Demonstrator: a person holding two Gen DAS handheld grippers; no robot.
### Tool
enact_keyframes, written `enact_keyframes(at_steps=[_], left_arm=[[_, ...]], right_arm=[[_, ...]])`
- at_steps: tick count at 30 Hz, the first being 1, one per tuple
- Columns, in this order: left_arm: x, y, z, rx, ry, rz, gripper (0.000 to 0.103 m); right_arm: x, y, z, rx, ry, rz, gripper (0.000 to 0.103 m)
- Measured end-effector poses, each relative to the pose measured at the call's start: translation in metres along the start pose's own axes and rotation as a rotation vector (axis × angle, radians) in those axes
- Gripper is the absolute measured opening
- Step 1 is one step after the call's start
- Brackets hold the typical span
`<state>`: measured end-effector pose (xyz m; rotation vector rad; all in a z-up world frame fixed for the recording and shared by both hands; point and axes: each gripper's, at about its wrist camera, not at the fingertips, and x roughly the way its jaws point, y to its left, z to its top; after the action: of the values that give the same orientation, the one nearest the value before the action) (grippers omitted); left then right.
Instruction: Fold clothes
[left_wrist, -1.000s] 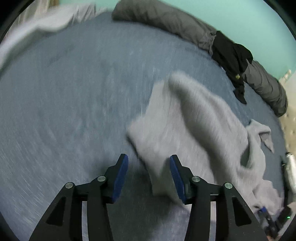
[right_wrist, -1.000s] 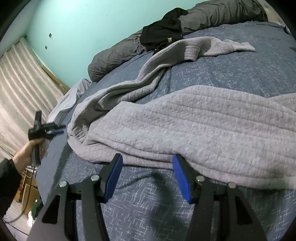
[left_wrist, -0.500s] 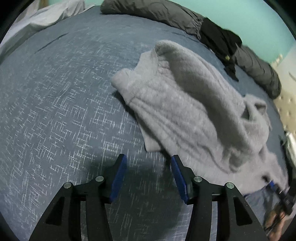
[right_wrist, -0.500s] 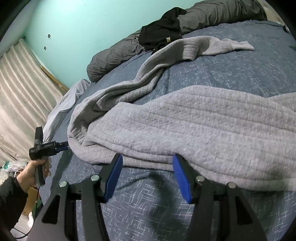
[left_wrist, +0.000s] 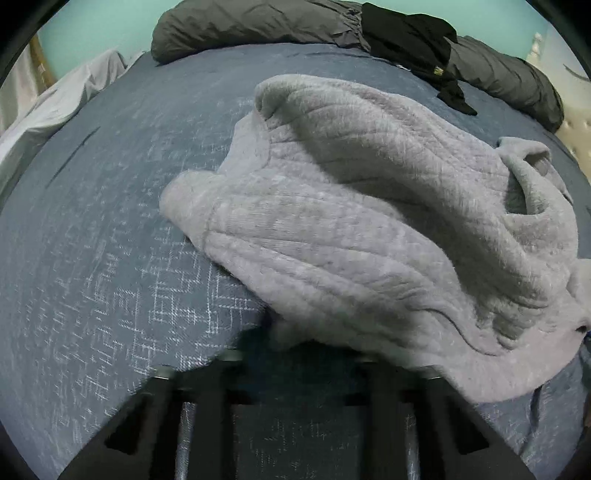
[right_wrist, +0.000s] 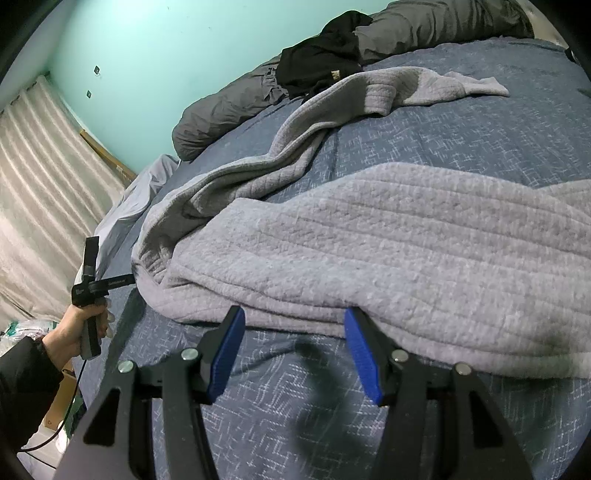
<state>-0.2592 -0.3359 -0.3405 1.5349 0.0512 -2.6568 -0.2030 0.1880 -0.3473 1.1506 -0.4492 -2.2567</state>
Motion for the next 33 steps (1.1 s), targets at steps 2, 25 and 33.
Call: enact_keyframes(at_steps=[2,25,33], left_arm=[[-0.006,0.002,0.000,-0.003,-0.007,-0.009,0.008],[-0.108,0.002,-0.031,0.103,-0.078,-0.032,0.003],[-0.129,0.011,-0.025,0.087,-0.109,-0.055,0.003]], right_arm=[[0.000,0.000,0.001,-0.002,0.000,0.002,0.057],[0.005,0.031,0.019,-0.426,0.246,-0.269,0.071],[0.003,0.029,0.044,-0.469,0.281,-0.261,0.002]])
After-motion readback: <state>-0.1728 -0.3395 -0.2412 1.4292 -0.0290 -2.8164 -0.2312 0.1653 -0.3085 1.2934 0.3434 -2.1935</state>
